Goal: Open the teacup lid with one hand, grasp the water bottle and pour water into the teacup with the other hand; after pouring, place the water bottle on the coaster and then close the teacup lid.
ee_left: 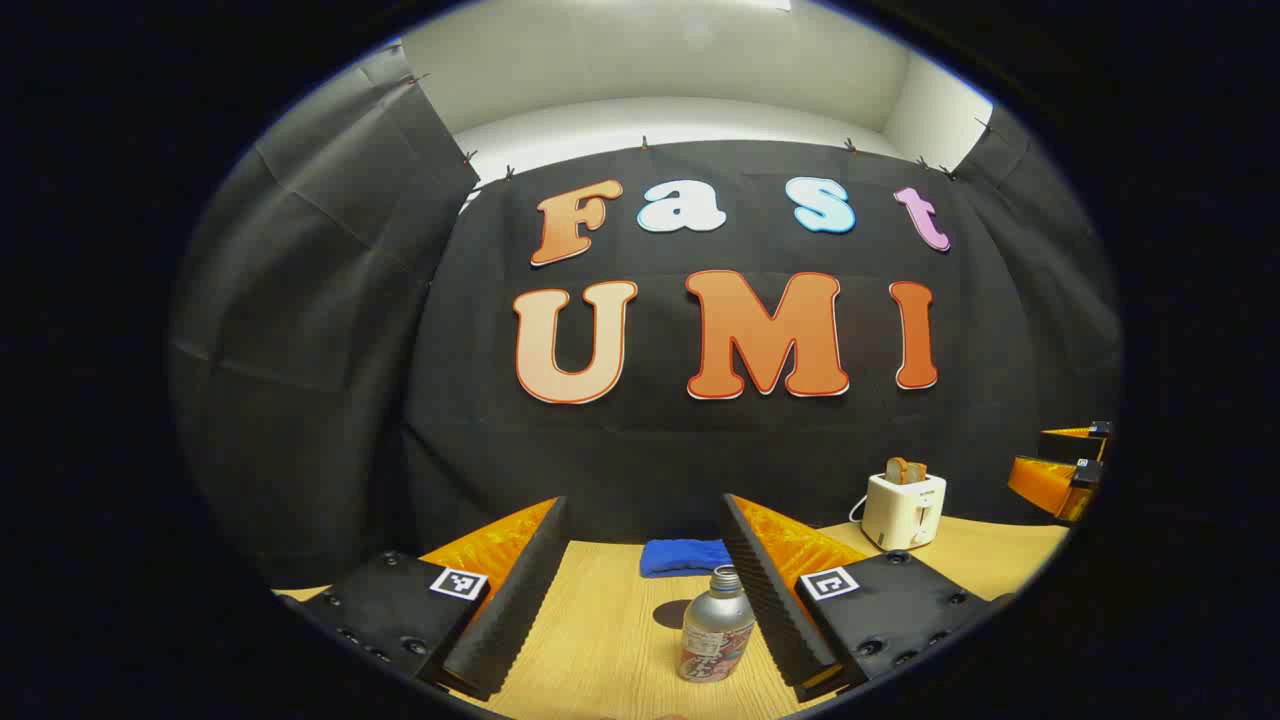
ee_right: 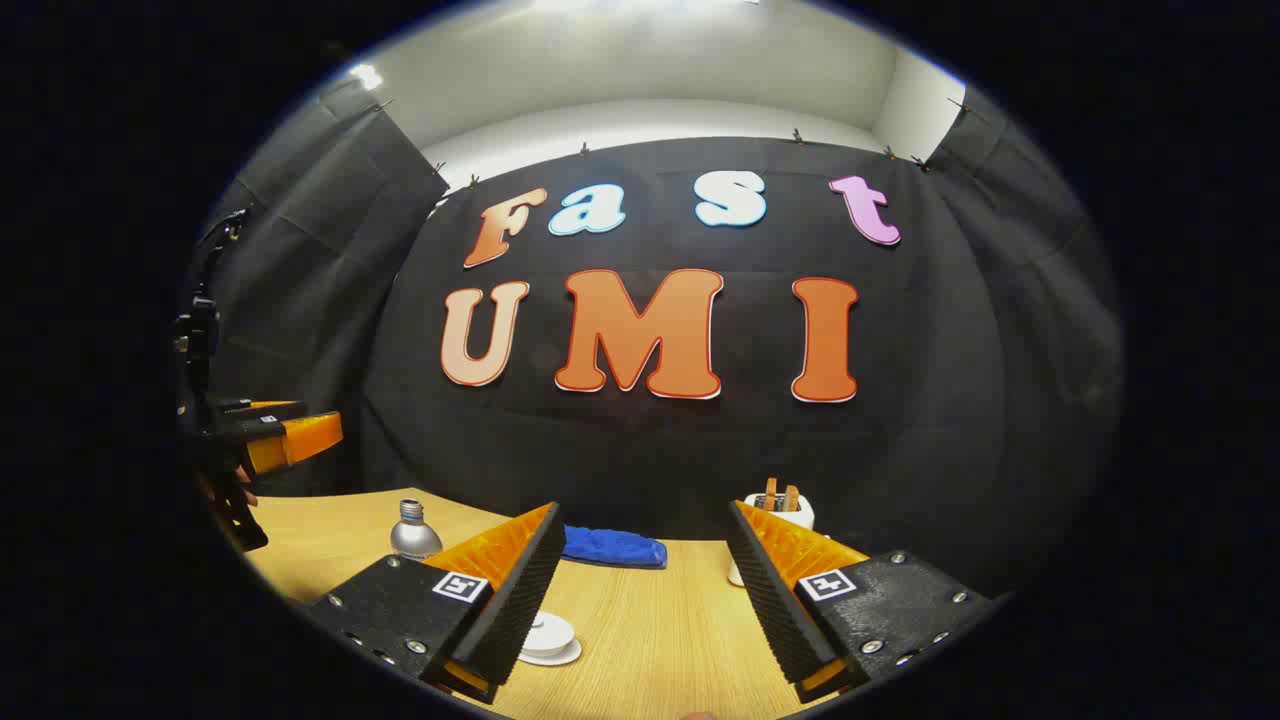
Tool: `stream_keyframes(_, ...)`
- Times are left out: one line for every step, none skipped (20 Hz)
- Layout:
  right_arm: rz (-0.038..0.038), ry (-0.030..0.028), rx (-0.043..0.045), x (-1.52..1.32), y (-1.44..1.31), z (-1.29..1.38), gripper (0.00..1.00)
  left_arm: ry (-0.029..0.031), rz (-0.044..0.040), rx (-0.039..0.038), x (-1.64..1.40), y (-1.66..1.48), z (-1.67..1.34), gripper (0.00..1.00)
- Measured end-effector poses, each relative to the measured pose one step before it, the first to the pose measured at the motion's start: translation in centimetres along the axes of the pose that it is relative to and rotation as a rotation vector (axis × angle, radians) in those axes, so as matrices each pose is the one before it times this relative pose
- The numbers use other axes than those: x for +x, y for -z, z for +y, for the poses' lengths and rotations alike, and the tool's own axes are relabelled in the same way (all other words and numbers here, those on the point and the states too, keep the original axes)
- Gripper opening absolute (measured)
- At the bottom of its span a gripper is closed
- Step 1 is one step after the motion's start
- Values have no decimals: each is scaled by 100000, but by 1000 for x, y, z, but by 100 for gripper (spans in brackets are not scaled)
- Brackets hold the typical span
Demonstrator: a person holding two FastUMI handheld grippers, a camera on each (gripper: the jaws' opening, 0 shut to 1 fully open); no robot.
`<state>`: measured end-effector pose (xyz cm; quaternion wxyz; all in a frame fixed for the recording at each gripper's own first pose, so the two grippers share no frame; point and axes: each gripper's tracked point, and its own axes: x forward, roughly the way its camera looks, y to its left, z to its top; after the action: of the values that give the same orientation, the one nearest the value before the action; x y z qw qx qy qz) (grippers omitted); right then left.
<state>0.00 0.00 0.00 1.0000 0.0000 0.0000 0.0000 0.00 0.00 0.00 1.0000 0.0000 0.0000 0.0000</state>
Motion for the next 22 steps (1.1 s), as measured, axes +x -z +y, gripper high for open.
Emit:
stream_keyframes(385,-846,66,207,200,319,97,-301,202,159,101,89,208,100)
stream_keyframes(307,-1002,472,238,59,322,97,-109,222,141,75,40,76,100)
stream_keyframes(367,-822,635,131,62,282,97,46,586,126,71,165,-95,100)
stream_keyframes(286,-470,217,154,256,16,97,296,306,137,-9,33,-118,100)
stream_keyframes(308,112,-41,162,84,-20,97,230,328,134,-12,12,-49,96)
stream_keyframes(75,-92,-93,253,100,-37,97,71,-483,-46,-1,-238,-30,98)
stream_keyframes(91,-133,-114,22,-18,-8,97,-262,-880,-101,-104,-267,102,96)
stream_keyframes(231,-225,-85,75,152,63,97,-401,-492,92,50,-222,83,96)
stream_keyframes(367,-251,-31,95,-43,60,97,-26,-185,357,27,77,-39,96)
stream_keyframes(141,-358,-69,89,31,32,97,177,46,260,-88,-73,-181,100)
stream_keyframes(-82,-435,-73,91,-29,75,97,558,101,22,1,-1,-115,100)
stream_keyframes(-176,-136,12,-113,-11,-63,97,619,55,47,-12,-21,-266,100)
stream_keyframes(-129,-399,136,-72,-34,134,97,426,88,311,-94,115,-112,99)
stream_keyframes(148,-417,171,44,23,107,97,153,142,481,-48,36,-82,98)
stream_keyframes(48,-710,166,64,63,150,97,125,59,540,69,-129,-29,98)
stream_keyframes(-33,-223,336,162,-24,184,97,42,52,552,-33,63,37,96)
stream_keyframes(141,-440,191,31,36,98,97,95,24,335,5,163,-76,96)
stream_keyframes(104,-430,-21,175,51,152,97,75,201,168,-63,60,-32,96)
stream_keyframes(517,-161,-228,157,227,52,97,-97,174,130,15,216,108,96)
stream_keyframes(901,-145,-501,166,461,109,97,-5,557,269,-35,257,-41,96)
stream_keyframes(1129,-120,-394,131,478,82,97,91,678,199,15,413,-78,96)
stream_keyframes(1294,-835,-19,223,622,421,97,208,645,213,11,244,-96,96)
